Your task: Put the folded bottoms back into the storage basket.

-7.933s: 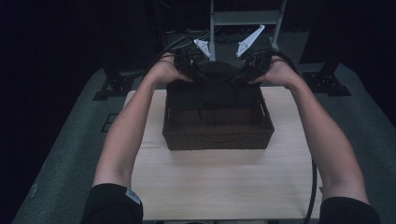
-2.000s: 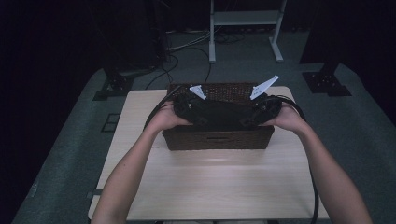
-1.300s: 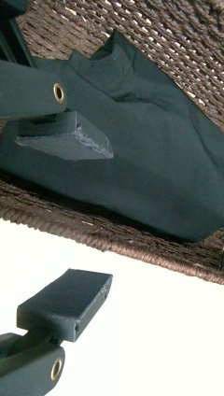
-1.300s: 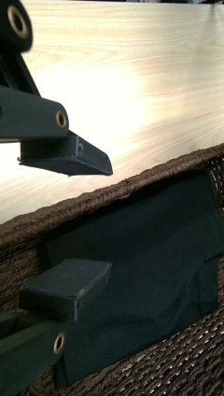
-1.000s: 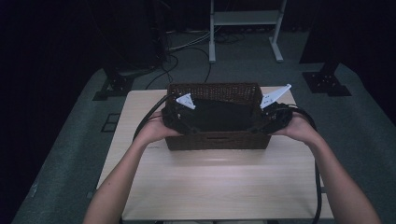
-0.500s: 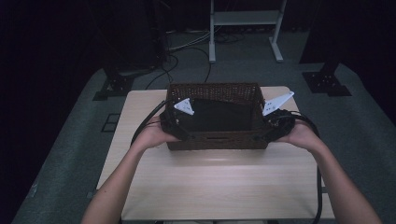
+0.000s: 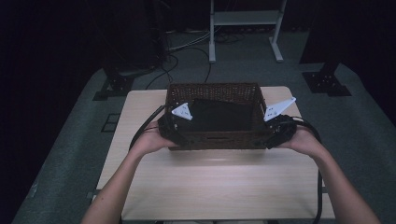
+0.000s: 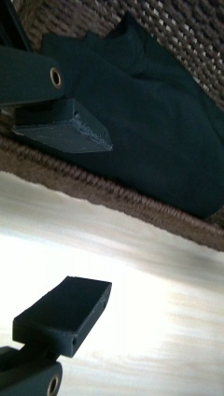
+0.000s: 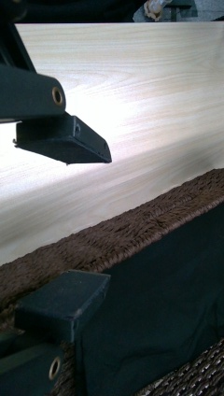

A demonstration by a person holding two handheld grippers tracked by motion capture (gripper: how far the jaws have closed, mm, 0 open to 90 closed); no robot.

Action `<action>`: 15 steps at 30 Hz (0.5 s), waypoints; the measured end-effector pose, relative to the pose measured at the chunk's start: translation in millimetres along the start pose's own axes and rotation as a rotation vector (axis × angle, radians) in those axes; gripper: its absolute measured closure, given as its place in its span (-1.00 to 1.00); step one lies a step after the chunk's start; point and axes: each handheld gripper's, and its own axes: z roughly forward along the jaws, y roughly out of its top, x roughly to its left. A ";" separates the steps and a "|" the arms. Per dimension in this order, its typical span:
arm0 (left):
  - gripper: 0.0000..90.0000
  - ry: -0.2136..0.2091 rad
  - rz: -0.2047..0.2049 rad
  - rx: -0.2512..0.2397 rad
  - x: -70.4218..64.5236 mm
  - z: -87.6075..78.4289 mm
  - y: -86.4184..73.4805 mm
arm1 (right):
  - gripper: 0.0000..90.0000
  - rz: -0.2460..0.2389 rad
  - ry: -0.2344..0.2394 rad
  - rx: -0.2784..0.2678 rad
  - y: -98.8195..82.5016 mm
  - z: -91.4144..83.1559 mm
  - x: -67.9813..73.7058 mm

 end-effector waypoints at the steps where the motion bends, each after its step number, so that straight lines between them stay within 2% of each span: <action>1: -0.42 0.002 -0.002 -0.001 -1.4 0.1 -0.7 | -0.27 -0.004 -0.001 -0.001 -0.9 0.3 0.4; 7: -0.46 0.002 -0.006 -0.006 -5.7 0.5 -5.6 | -0.29 0.011 0.004 -0.005 -8.7 2.0 5.6; 12: -0.54 -0.013 -0.009 -0.009 -10.5 2.1 -9.8 | -0.33 0.024 0.004 -0.008 -16.0 4.1 11.0; 15: -0.55 -0.009 -0.012 -0.011 -12.9 2.7 -12.3 | -0.34 0.018 0.007 -0.004 -20.3 5.1 13.4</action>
